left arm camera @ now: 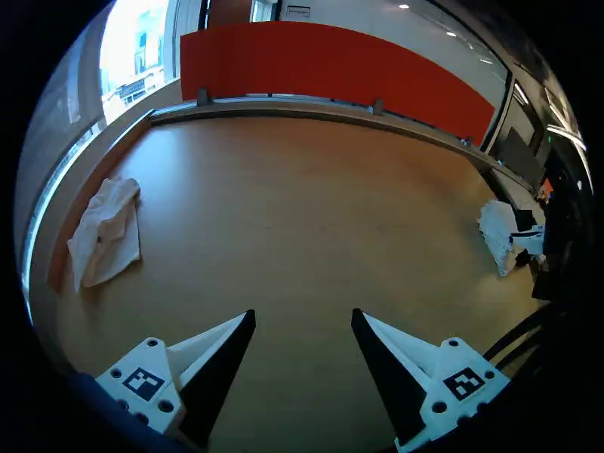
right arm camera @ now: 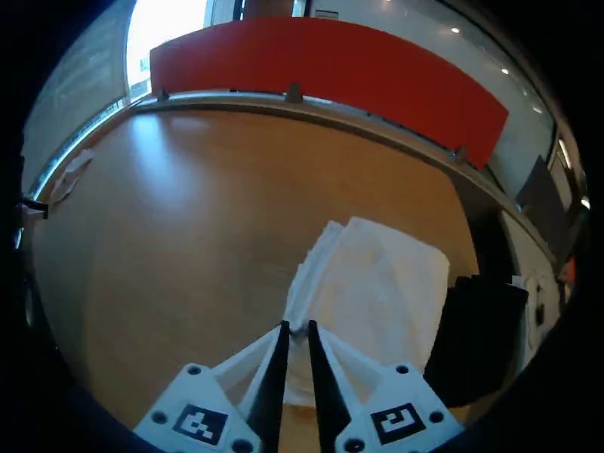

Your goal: Fold towel

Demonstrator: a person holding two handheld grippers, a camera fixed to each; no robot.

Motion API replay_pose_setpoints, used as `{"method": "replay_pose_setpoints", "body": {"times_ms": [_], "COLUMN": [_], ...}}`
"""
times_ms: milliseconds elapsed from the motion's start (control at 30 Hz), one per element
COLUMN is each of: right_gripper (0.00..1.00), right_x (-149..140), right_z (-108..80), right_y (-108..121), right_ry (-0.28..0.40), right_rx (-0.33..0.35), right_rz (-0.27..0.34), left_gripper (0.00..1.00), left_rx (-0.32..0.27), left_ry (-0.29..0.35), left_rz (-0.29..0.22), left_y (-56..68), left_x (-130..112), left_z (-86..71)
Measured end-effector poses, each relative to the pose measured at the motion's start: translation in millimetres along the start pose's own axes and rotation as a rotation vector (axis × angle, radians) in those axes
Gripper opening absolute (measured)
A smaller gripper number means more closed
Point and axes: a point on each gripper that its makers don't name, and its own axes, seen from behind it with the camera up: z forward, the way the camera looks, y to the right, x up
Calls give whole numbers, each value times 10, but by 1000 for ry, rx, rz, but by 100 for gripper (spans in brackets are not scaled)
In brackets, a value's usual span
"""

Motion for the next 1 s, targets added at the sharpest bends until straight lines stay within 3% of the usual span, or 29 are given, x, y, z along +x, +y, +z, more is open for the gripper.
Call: {"method": "replay_pose_setpoints", "body": {"times_ms": [133, 733, 800, 1000], "right_gripper": [5, 6, 13, 54], "right_x": [18, -133, -119, -63], "right_z": [-3, -130, -129, -177], "right_y": [0, -137, -136, -191], "right_ry": [7, -23, -18, 7], "right_rx": [-1, 38, 38, 48], "right_rz": [1, -11, -4, 7], "left_gripper": [94, 94, 94, 94], "left_rx": [-2, -7, -6, -4], "left_ry": [1, 3, 3, 8], "left_rz": [1, 6, 7, 2], "left_y": [8, 16, 10, -15], "left_x": [10, 31, 27, 27], "left_z": [-2, 1, -1, -11]}}
